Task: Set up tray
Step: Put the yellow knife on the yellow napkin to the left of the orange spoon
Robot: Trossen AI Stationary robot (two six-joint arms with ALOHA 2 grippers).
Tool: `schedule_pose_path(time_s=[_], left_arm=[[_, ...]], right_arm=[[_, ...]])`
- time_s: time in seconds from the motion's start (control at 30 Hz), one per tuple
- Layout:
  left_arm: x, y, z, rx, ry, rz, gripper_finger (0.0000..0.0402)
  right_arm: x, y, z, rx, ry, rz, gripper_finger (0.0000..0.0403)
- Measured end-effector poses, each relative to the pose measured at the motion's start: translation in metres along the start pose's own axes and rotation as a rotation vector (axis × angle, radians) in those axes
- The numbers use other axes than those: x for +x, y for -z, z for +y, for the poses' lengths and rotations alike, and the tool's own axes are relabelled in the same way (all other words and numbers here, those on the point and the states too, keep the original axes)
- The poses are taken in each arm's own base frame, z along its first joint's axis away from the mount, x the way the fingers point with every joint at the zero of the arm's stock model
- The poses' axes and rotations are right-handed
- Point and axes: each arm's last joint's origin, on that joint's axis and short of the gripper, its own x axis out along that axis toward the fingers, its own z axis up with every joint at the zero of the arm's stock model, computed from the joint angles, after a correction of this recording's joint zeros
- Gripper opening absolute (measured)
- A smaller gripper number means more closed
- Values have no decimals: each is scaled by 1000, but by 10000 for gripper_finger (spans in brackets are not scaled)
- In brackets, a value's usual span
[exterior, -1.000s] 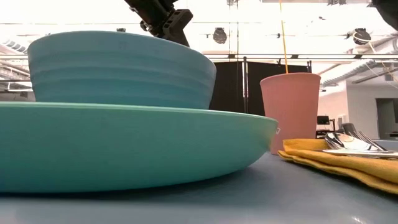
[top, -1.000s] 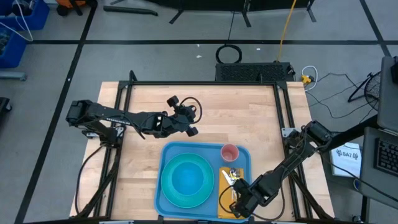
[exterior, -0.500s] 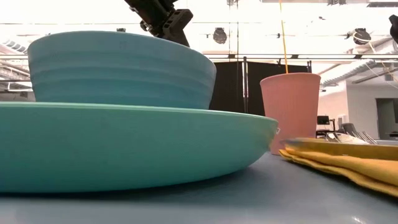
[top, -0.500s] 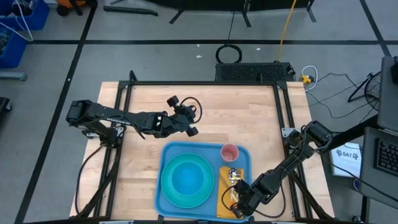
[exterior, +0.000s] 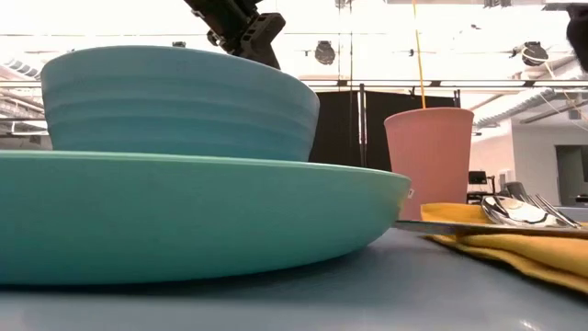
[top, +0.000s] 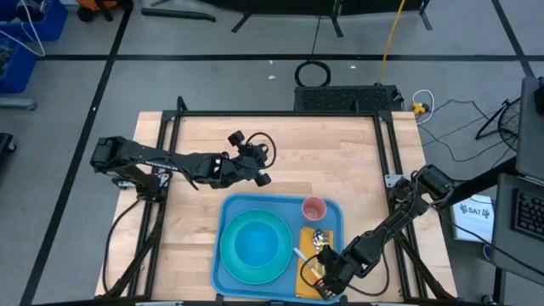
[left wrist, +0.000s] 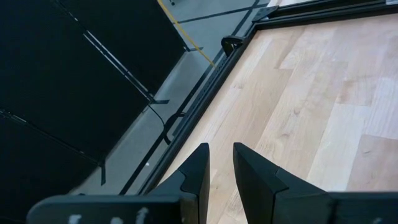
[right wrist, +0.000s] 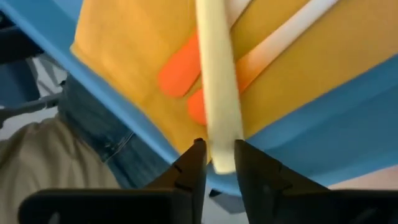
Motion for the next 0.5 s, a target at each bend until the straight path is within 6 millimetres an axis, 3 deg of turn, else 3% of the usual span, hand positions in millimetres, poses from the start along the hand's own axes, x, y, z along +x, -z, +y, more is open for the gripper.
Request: schedule_pose_path(time_s=[0.3, 0.5], left_arm=[[0, 0, 0, 0, 0, -1, 76], [0, 0, 0, 0, 0, -1, 76]], right_arm=[[-2, -13, -1, -26, 25, -24, 136], [-2, -13, -3, -54, 47, -24, 145]])
